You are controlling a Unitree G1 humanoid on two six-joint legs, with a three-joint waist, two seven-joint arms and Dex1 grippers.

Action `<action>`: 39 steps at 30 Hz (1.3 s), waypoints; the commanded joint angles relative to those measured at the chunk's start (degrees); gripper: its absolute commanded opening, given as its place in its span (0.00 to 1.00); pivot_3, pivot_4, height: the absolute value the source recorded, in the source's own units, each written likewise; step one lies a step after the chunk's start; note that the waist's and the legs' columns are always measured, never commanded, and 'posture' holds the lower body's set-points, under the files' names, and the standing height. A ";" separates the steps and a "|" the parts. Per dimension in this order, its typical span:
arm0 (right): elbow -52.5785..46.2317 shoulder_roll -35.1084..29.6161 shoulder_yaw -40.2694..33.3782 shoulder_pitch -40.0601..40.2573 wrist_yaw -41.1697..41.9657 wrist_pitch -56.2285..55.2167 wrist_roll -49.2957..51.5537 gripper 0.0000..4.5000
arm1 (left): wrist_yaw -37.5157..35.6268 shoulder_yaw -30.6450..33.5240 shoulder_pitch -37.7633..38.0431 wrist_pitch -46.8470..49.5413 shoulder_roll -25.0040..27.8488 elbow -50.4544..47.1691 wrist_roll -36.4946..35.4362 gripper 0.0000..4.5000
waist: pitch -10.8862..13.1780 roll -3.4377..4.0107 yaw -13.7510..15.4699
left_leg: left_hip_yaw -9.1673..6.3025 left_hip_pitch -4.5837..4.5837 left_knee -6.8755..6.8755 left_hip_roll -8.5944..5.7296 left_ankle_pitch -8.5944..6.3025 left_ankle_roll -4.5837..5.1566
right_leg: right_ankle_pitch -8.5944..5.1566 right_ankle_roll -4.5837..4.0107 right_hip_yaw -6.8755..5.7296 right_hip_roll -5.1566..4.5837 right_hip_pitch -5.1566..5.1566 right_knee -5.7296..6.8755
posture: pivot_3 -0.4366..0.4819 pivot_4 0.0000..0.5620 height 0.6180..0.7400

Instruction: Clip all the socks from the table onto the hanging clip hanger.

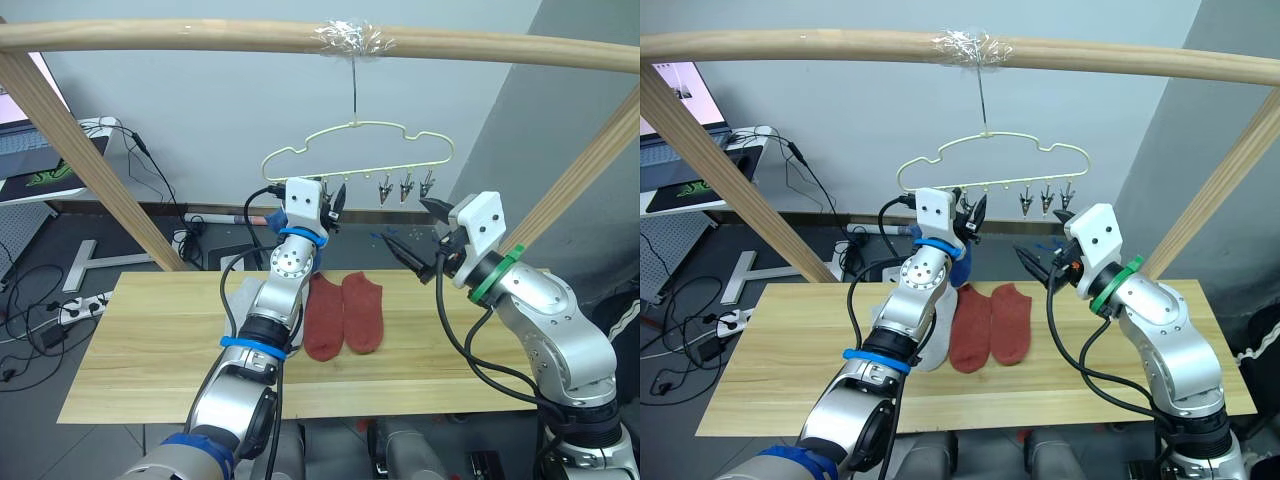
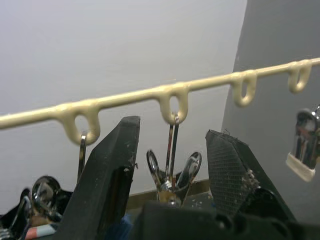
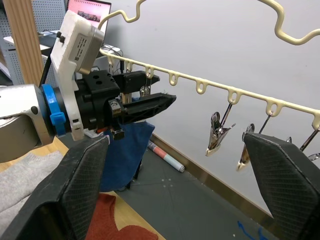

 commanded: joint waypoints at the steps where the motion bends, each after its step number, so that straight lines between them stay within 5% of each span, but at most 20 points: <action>1: -1.73 0.48 -0.26 -0.28 -0.30 -0.54 1.12 1.00 | -0.38 0.20 -0.93 -1.41 0.05 -1.49 -0.19 0.31 | 0.00 0.00 0.00 | 0.00 0.00 0.00 0.00 0.00 0.00 | 0.00 0.00 0.00 0.00 0.00 0.01 | 0.52 0.29 1.00; 7: -1.49 0.62 -0.14 -0.37 -0.38 -0.77 0.91 1.00 | -0.82 0.36 -0.45 -1.38 0.44 -2.01 -0.38 0.01 | 0.00 0.00 0.00 | 0.00 0.06 0.08 -0.01 0.00 0.00 | 0.00 0.00 0.01 0.00 0.00 0.23 | 0.53 0.29 1.00; 16: 7.60 6.39 8.02 3.43 -3.67 -3.83 -3.97 1.00 | -9.51 0.54 0.38 6.76 1.66 -5.40 -4.88 0.01 | -0.03 -0.02 -0.20 | 0.02 0.50 0.09 0.04 0.07 0.08 | -0.19 0.25 0.06 0.10 0.17 0.64 | 0.54 0.28 1.00; 24: 41.75 11.93 18.78 -1.75 -6.27 -14.64 -16.25 1.00 | -18.50 5.23 -0.99 29.50 5.70 -13.73 -15.76 0.01 | -0.04 -0.04 -0.41 | 0.07 0.66 0.11 0.03 0.11 0.12 | -0.19 0.22 0.12 0.09 0.25 0.72 | 0.60 0.26 1.00; 30: 70.06 17.37 16.60 -12.50 -7.40 -26.66 -18.81 1.00 | -19.31 5.43 0.11 34.05 7.93 -18.03 -16.88 0.01 | -0.04 -0.04 -0.28 | 0.05 0.77 0.05 0.10 0.18 0.23 | -0.13 0.12 0.10 0.16 0.29 0.77 | 0.64 0.25 1.00; 36: 85.65 18.06 16.21 -17.38 -5.96 -29.99 -21.41 1.00 | -18.79 4.74 1.72 36.05 7.12 -21.20 -16.85 0.01 | -0.06 -0.04 0.09 | 0.06 0.74 -0.01 0.08 0.18 0.21 | 0.02 -0.14 0.10 0.12 0.29 0.72 | 0.66 0.26 1.00; 39: 86.76 17.58 16.20 -16.24 -4.00 -30.24 -21.96 0.79 | -18.91 4.78 1.95 36.58 7.11 -21.82 -16.99 0.00 | -0.10 -0.04 0.08 | 0.04 0.78 -0.02 0.08 0.18 0.22 | 0.02 -0.14 0.10 0.12 0.31 0.75 | 0.66 0.26 1.00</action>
